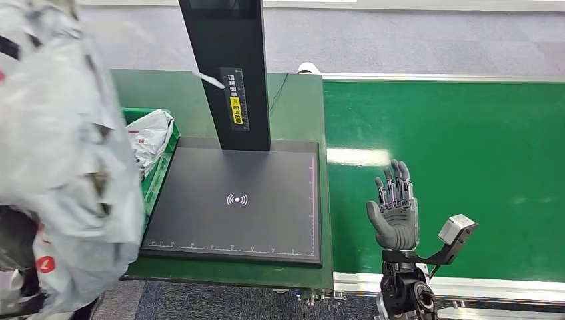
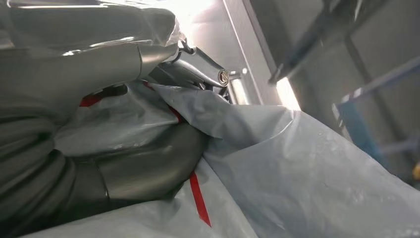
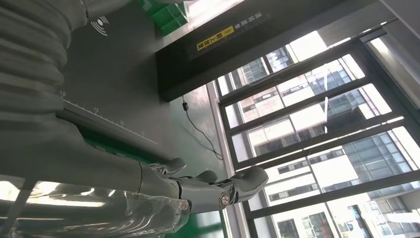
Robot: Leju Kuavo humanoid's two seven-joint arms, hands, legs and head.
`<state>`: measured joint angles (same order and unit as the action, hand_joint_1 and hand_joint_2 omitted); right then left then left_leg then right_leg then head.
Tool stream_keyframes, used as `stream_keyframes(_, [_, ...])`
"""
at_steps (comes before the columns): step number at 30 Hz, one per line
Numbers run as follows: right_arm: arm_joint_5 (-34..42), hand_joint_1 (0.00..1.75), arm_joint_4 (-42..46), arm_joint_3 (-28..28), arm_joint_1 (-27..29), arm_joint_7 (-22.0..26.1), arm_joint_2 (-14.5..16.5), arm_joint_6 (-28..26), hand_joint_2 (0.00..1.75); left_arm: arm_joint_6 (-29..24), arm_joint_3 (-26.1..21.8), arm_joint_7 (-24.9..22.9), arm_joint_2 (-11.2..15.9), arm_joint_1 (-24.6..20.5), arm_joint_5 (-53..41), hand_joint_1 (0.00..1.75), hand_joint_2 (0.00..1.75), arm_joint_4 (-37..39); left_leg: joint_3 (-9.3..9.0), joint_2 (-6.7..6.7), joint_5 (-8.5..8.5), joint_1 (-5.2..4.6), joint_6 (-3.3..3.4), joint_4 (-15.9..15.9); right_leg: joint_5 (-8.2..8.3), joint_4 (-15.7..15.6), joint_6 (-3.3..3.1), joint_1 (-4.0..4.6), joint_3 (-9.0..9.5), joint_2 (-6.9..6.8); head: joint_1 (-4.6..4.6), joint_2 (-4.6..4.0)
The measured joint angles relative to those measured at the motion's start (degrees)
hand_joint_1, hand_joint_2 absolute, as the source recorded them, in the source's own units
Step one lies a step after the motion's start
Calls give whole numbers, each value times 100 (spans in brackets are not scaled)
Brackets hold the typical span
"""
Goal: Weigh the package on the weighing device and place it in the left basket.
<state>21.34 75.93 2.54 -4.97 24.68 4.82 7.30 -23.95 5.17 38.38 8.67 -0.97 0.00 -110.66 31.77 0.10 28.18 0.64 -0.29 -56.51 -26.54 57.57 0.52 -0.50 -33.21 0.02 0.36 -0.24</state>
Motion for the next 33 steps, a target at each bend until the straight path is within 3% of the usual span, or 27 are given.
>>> stream_keyframes(6, [-44,0,12,-84,12,-1,40,0,175,125,-728,-73,-25,-233,533,175,175,-573,0,0,0,0,0,0,0,0,0,0,-2,0,-1,0])
stream_keyframes(10, [-26,0,45,-105,30,-36,49,19,175,127,-1256,-560,101,-707,821,175,175,-544,-2,-3,-2,1,0,0,0,0,-1,1,1,-2,1,0])
stream_keyframes(15, [24,0,75,-105,29,-144,62,50,175,282,-1921,-1270,442,-1434,963,175,175,290,-9,1,-6,8,-5,1,3,2,-5,7,7,1,1,0])
stream_keyframes(20, [39,0,75,-89,-2,-177,79,125,175,648,-2299,-1762,774,-1832,597,175,175,1465,-7,1,-6,9,-6,1,4,4,-6,8,4,1,1,0])
stream_keyframes(27, [40,0,29,-60,-143,-193,89,188,175,1241,-2219,-2444,1172,-2327,-747,175,175,3307,-5,1,-7,8,-6,1,3,4,-6,8,1,1,1,0])
stream_keyframes(33, [35,0,-3,-40,-200,-218,91,228,175,2302,-1540,-2954,1362,-2731,-1915,175,175,4596,-5,-1,-8,8,-6,0,4,4,-6,8,1,1,2,0])
